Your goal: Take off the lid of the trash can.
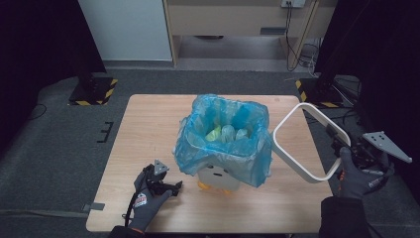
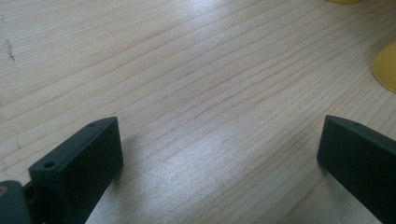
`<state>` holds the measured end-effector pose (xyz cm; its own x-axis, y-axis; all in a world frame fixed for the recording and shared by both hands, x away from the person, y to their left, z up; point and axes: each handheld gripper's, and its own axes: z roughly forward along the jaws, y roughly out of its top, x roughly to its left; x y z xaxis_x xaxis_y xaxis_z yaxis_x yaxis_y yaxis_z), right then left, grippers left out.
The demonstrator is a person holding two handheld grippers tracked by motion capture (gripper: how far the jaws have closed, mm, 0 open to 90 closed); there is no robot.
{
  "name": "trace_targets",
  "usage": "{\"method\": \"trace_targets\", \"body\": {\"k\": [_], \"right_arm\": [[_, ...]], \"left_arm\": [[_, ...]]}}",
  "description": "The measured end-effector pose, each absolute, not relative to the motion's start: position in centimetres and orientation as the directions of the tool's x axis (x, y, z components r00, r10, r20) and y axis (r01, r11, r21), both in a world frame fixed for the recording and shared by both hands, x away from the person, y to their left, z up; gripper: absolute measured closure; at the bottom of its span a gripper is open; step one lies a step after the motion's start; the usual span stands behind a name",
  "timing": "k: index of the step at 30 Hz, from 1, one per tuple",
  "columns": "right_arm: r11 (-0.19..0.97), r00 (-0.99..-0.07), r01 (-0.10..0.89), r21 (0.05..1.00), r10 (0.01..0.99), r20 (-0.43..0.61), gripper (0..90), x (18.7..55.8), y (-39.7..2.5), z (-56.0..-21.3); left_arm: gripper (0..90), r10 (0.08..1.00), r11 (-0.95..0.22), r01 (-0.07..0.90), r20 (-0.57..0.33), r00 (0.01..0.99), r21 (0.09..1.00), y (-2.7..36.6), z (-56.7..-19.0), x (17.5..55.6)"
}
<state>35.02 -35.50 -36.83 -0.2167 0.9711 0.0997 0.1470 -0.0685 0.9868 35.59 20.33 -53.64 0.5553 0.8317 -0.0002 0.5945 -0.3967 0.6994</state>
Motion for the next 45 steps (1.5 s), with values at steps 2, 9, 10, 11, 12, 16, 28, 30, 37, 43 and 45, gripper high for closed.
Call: {"method": "trace_targets", "body": {"k": [2, 9, 10, 11, 12, 16, 28, 30, 37, 43, 45], "right_arm": [[-0.063, -0.211, 0.16, 0.985, 0.973, 0.096, 61.1, 35.2, -35.5, -37.2], [-0.054, -0.189, 0.195, 0.979, 0.978, 0.091, 61.1, 35.7, -35.6, -38.5], [-0.056, -0.185, 0.201, 0.978, 0.978, 0.094, 61.1, 35.7, -35.6, -38.6], [-0.052, -0.182, 0.203, 0.978, 0.979, 0.09, 61.0, 35.8, -35.7, -38.7], [-0.05, -0.179, 0.205, 0.977, 0.98, 0.088, 61.0, 35.8, -35.7, -38.8], [-0.048, -0.169, 0.217, 0.975, 0.982, 0.086, 61.0, 36.0, -35.7, -39.3], [-0.029, -0.136, 0.264, 0.964, 0.988, 0.067, 60.9, 36.4, -35.8, -41.4], [-0.023, -0.135, 0.272, 0.962, 0.989, 0.062, 60.9, 36.5, -35.8, -41.6], [0.003, -0.135, 0.327, 0.945, 0.99, 0.044, 60.6, 36.9, -35.3, -43.1], [0.009, -0.136, 0.372, 0.928, 0.99, 0.045, 60.3, 37.1, -35.2, -44.3], [0.018, -0.138, 0.391, 0.92, 0.99, 0.039, 60.1, 37.1, -34.8, -44.7]], "left_arm": [[0.0, 0.831, -0.397, 0.594, 0.0, 0.556, 0.699, 20.3, -53.6, 35.6], [0.0, 0.832, -0.397, 0.594, 0.0, 0.555, 0.7, 20.3, -53.6, 35.6], [0.0, 0.832, -0.397, 0.594, 0.0, 0.555, 0.699, 20.3, -53.6, 35.6], [0.0, 0.831, -0.397, 0.594, 0.0, 0.556, 0.699, 20.3, -53.6, 35.6], [0.0, 0.832, -0.397, 0.594, 0.0, 0.555, 0.699, 20.3, -53.6, 35.6], [0.0, 0.832, -0.397, 0.594, 0.0, 0.555, 0.699, 20.3, -53.6, 35.6], [0.0, 0.832, -0.396, 0.595, -0.001, 0.555, 0.7, 20.3, -53.6, 35.6], [0.0, 0.832, -0.396, 0.595, -0.001, 0.555, 0.699, 20.3, -53.6, 35.6], [0.0, 0.832, -0.396, 0.595, -0.001, 0.555, 0.7, 20.3, -53.6, 35.6], [0.0, 0.832, -0.396, 0.595, 0.0, 0.555, 0.7, 20.3, -53.6, 35.6], [0.0, 0.832, -0.396, 0.595, -0.001, 0.555, 0.7, 20.3, -53.6, 35.6]]}}
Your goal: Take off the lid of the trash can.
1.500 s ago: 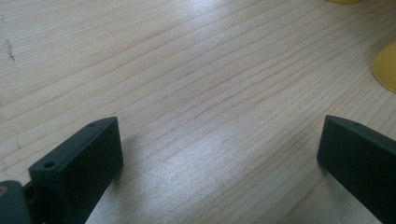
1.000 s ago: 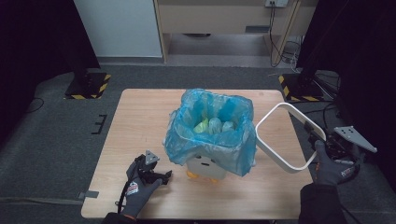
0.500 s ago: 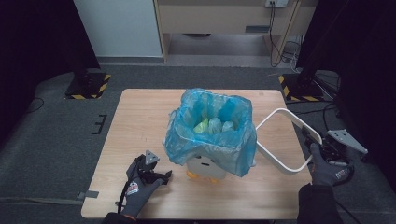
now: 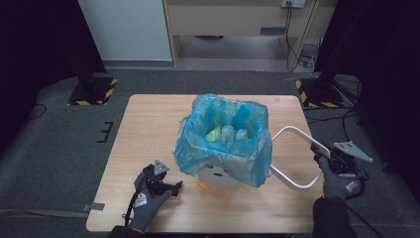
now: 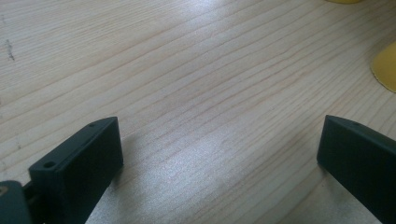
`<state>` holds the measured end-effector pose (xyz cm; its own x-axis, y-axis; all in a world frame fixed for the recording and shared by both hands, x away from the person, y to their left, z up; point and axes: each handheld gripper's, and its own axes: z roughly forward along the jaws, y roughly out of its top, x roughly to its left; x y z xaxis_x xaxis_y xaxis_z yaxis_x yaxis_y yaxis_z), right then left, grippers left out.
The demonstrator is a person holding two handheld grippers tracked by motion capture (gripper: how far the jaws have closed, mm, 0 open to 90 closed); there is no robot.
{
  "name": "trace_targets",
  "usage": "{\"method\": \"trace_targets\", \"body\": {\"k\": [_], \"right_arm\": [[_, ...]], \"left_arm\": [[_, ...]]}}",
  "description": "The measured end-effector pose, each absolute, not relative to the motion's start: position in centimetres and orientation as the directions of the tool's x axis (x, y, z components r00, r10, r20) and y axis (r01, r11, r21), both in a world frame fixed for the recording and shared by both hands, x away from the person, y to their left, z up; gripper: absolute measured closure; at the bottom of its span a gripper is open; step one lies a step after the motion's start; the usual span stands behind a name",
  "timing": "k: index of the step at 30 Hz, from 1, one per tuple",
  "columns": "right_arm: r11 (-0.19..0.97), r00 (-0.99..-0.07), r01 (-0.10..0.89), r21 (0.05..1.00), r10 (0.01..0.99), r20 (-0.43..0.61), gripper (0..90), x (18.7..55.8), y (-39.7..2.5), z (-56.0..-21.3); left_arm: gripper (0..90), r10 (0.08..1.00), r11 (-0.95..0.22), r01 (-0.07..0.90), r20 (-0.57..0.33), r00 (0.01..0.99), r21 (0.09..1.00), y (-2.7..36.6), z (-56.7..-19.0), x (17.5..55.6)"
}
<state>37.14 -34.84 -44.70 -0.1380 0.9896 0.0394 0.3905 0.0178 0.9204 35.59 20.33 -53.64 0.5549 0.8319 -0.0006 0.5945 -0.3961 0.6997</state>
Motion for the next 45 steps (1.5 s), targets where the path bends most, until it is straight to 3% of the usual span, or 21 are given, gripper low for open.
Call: {"method": "trace_targets", "body": {"k": [6, 15, 26, 45], "right_arm": [[0.084, -0.179, 0.425, 0.901, 0.984, -0.007, 59.9, 37.5, -33.4, -45.7], [0.092, -0.227, 0.483, 0.871, 0.974, 0.023, 59.9, 38.2, -32.0, -47.3], [0.135, -0.254, 0.585, 0.8, 0.967, 0.023, 57.8, 38.8, -32.3, -49.8], [0.145, -0.276, 0.668, 0.73, 0.959, 0.062, 56.3, 39.2, -33.1, -51.6]], "left_arm": [[0.0, 0.832, -0.396, 0.594, 0.0, 0.555, 0.7, 20.3, -53.6, 35.6], [0.0, 0.832, -0.397, 0.594, 0.0, 0.555, 0.7, 20.3, -53.6, 35.6], [0.0, 0.832, -0.397, 0.594, 0.0, 0.555, 0.699, 20.3, -53.6, 35.6], [0.0, 0.832, -0.397, 0.594, 0.0, 0.555, 0.7, 20.3, -53.6, 35.6]]}}
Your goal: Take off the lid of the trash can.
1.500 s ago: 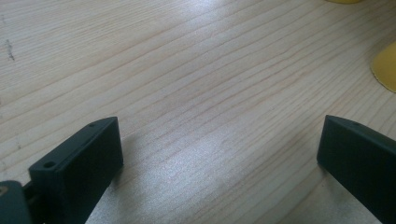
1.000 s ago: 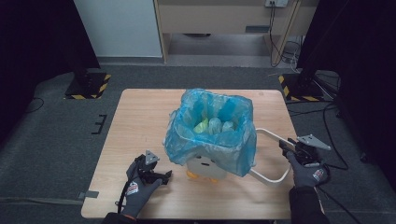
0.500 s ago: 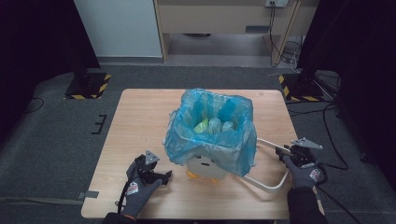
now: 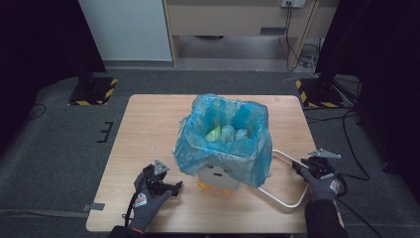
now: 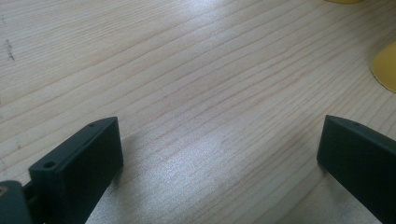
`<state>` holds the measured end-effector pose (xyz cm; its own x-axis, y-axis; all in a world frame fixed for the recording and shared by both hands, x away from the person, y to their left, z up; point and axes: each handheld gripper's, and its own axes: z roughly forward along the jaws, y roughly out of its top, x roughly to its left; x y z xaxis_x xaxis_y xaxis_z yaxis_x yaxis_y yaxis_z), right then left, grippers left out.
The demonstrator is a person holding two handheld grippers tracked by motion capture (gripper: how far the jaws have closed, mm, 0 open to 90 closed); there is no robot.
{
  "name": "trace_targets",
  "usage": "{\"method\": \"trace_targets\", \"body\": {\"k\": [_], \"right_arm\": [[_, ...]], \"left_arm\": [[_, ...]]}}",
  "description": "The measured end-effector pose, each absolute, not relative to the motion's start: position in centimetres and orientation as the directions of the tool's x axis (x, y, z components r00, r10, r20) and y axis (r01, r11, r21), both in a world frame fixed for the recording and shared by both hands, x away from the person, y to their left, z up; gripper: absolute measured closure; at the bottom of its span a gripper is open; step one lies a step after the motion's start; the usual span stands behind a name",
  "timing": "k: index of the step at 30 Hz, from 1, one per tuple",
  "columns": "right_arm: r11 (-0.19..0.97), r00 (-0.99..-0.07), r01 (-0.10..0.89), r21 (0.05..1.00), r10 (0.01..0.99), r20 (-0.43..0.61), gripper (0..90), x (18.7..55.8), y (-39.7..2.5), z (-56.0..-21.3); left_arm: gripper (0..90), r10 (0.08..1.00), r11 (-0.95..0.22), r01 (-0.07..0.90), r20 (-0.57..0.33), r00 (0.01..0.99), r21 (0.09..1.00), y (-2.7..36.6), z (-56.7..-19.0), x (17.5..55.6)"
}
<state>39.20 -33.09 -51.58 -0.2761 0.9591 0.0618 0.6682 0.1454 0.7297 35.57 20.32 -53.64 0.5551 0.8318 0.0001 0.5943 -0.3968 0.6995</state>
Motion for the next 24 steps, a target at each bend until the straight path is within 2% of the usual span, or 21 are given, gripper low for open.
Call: {"method": "trace_targets", "body": {"k": [13, 22, 24], "right_arm": [[0.093, -0.264, 0.656, 0.749, 0.958, 0.113, 48.5, 39.1, -33.2, -51.3], [0.052, -0.261, 0.6, 0.799, 0.956, 0.134, 45.3, 38.9, -33.2, -50.2], [0.045, -0.27, 0.579, 0.814, 0.953, 0.139, 44.1, 38.8, -33.0, -49.7]], "left_arm": [[0.0, 0.831, -0.398, 0.594, 0.0, 0.557, 0.699, 20.3, -53.6, 35.6], [0.3, 0.832, -0.389, 0.592, -0.007, 0.555, 0.706, 20.3, -53.6, 35.5], [3.4, 0.833, -0.39, 0.59, -0.003, 0.554, 0.707, 20.5, -53.5, 35.5]]}}
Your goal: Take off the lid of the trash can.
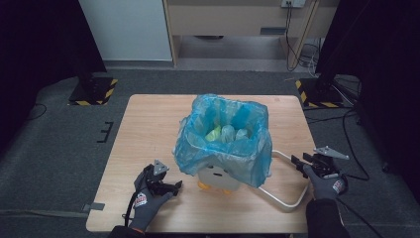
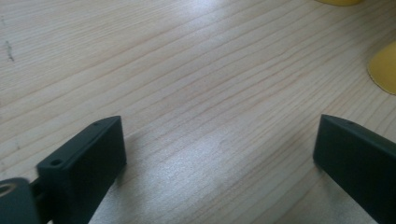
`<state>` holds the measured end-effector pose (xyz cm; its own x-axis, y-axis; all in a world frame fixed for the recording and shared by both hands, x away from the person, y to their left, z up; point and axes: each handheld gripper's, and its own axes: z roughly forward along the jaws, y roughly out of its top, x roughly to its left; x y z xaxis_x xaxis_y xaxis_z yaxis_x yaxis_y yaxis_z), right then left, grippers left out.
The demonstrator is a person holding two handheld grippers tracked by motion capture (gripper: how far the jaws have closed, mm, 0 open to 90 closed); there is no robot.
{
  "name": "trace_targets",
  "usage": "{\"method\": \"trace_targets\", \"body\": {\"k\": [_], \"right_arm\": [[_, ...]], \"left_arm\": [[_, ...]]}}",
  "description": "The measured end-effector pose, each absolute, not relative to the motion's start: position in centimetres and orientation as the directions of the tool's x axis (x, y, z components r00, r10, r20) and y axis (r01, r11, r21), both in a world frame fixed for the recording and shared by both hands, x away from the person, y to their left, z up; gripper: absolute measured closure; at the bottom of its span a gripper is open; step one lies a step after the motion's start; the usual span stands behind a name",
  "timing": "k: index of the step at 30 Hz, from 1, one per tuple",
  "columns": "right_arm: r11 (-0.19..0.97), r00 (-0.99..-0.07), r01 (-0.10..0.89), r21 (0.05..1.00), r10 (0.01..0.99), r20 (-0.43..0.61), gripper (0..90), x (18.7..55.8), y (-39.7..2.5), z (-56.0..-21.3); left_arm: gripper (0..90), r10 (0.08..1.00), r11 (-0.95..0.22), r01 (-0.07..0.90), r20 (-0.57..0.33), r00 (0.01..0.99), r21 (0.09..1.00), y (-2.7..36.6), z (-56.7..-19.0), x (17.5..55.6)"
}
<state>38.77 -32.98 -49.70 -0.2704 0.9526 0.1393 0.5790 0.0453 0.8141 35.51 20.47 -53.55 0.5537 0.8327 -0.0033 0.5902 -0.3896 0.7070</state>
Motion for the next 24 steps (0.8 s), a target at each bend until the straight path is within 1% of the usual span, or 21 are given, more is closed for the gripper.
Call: {"method": "trace_targets", "body": {"k": [3, 6, 15, 19, 24], "right_arm": [[0.046, -0.285, 0.555, 0.831, 0.948, 0.138, 43.7, 38.7, -32.6, -49.2], [0.043, -0.295, 0.539, 0.841, 0.945, 0.14, 43.2, 38.6, -32.2, -48.7], [0.045, -0.32, 0.491, 0.87, 0.938, 0.133, 40.1, 38.3, -31.3, -47.4], [0.057, -0.326, 0.466, 0.883, 0.939, 0.112, 39.8, 38.1, -31.1, -46.5], [0.033, -0.33, 0.434, 0.9, 0.935, 0.125, 38.4, 37.8, -31.1, -45.4]], "left_arm": [[10.9, 0.835, -0.384, 0.593, -0.008, 0.551, 0.708, 20.9, -53.3, 35.5], [15.8, 0.837, -0.365, 0.602, -0.032, 0.546, 0.711, 21.3, -53.1, 35.5], [16.6, 0.86, -0.29, 0.582, -0.061, 0.507, 0.759, 21.9, -51.5, 35.2], [16.2, 0.865, -0.263, 0.566, -0.069, 0.498, 0.781, 22.0, -50.4, 34.9], [16.0, 0.869, -0.227, 0.543, -0.084, 0.488, 0.808, 22.5, -49.0, 34.6]]}}
